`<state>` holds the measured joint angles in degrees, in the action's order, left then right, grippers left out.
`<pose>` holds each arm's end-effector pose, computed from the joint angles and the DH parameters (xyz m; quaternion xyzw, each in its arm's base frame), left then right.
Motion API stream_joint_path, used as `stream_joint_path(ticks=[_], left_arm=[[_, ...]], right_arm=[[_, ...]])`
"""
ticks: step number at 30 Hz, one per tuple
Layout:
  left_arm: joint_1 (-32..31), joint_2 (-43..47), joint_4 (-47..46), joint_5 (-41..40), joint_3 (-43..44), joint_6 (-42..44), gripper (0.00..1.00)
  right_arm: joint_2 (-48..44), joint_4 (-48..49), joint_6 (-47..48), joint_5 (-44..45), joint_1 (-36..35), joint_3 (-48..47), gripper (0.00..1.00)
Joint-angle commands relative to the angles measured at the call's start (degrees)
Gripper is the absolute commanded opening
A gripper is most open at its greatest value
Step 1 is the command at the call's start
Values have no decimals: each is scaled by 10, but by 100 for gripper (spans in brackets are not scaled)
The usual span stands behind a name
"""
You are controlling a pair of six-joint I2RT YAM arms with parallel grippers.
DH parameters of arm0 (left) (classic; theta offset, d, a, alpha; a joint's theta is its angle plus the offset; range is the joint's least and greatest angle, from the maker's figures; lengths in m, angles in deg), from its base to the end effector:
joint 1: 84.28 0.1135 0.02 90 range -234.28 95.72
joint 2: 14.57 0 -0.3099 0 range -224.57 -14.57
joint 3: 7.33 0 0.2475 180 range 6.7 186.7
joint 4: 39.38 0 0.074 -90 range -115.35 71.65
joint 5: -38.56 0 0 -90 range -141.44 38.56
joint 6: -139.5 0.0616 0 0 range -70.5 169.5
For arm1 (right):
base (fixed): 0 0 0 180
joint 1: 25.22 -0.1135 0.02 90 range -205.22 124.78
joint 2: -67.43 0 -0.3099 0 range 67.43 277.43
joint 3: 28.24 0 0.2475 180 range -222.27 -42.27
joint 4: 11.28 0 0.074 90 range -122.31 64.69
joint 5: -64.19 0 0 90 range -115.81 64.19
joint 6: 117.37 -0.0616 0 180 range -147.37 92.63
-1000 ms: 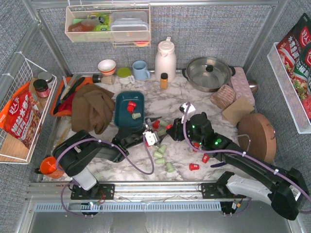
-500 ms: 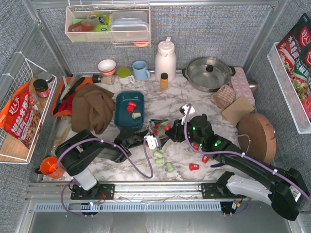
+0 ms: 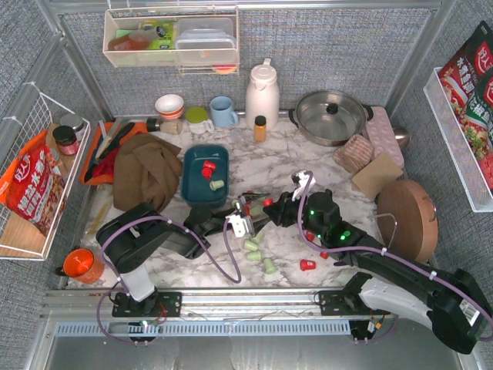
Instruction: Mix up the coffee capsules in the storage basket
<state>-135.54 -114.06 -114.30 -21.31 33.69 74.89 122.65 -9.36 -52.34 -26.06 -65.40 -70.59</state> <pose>0.1778 -0.2710 0.2442 0.5218 0.3244 -0.3248 0.7190 0.1661 0.1406 0.2872 -0.1035 0.7644 0.3441 0.5354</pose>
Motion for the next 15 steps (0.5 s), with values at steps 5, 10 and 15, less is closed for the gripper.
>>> stream_joint_path(ticks=[5,10,15], left_arm=[[-1,-10,-48,-19,-1,-17,72],[-1,-10,-47,-35,-3,-12,59],[-1,-7,-48,-39,-3,-7,49]], right_arm=[[-14,64,-15,-5,-2,10,27],[-14,55,-17,-6,-2,9,27],[-7,36,-16,-9,-2,-2,37]])
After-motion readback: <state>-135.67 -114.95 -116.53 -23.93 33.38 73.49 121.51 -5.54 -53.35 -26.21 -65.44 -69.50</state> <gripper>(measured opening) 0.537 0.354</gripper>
